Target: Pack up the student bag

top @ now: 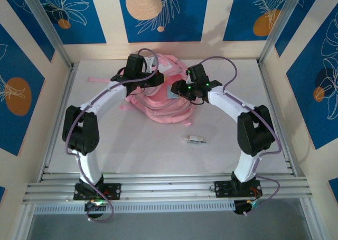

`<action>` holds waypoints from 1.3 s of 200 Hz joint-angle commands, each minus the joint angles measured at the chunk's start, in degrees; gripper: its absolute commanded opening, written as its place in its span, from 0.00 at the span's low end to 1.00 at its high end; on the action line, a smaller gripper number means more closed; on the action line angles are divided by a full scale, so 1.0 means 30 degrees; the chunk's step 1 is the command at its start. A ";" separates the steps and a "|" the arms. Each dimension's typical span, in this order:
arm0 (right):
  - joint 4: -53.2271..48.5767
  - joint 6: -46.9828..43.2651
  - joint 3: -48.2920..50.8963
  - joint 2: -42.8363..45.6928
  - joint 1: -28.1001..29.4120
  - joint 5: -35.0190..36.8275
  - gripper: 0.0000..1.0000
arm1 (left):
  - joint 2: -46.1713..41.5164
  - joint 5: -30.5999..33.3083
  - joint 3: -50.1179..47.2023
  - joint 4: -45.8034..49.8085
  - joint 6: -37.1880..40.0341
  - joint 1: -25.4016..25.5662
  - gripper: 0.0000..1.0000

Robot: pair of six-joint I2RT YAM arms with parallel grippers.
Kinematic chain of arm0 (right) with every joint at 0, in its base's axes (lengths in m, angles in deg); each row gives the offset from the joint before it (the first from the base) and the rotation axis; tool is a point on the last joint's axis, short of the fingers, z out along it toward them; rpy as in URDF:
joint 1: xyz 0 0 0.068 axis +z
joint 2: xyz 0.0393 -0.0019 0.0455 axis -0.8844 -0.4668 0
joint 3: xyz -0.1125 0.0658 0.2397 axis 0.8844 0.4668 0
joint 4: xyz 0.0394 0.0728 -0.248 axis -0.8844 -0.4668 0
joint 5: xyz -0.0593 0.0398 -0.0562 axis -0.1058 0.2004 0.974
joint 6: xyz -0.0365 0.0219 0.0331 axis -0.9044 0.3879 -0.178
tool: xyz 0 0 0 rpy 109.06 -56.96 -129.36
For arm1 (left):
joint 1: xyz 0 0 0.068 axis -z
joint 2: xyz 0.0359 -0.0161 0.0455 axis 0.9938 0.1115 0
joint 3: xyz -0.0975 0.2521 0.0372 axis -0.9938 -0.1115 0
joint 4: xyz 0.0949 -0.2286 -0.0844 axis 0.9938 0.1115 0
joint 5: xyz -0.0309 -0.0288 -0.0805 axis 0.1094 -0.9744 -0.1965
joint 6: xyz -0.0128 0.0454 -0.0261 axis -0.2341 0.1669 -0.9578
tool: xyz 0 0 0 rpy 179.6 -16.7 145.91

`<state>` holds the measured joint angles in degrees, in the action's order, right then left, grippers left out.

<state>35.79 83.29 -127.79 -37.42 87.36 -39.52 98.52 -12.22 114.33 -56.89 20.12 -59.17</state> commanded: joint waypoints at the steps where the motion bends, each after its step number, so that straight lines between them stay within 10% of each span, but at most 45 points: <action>1: 0.0679 0.0177 0.0051 -0.0155 0.0266 -0.0376 0.45 | -0.1434 -0.0484 0.0411 -0.1132 -0.0009 0.0177 0.00; 68: 0.2895 0.1758 -0.2322 -0.2362 0.1047 -0.2826 0.37 | -0.1434 -0.0378 -0.0197 -0.1267 -0.0229 0.0705 0.00; 127: 0.1281 0.0175 -0.1652 -0.0296 0.1037 -0.0777 0.54 | -0.1626 0.0000 -0.1098 -0.1689 -0.0420 0.0758 0.00; 260: 0.1607 0.0334 -0.1518 -0.2418 0.1037 0.2125 0.13 | -0.2100 -0.0270 -0.1252 -0.1730 -0.0533 0.0997 0.00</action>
<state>40.62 83.73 -129.71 -42.69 90.58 -36.29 96.53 -10.08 110.79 -59.50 19.77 -57.31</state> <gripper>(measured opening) 0.140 0.048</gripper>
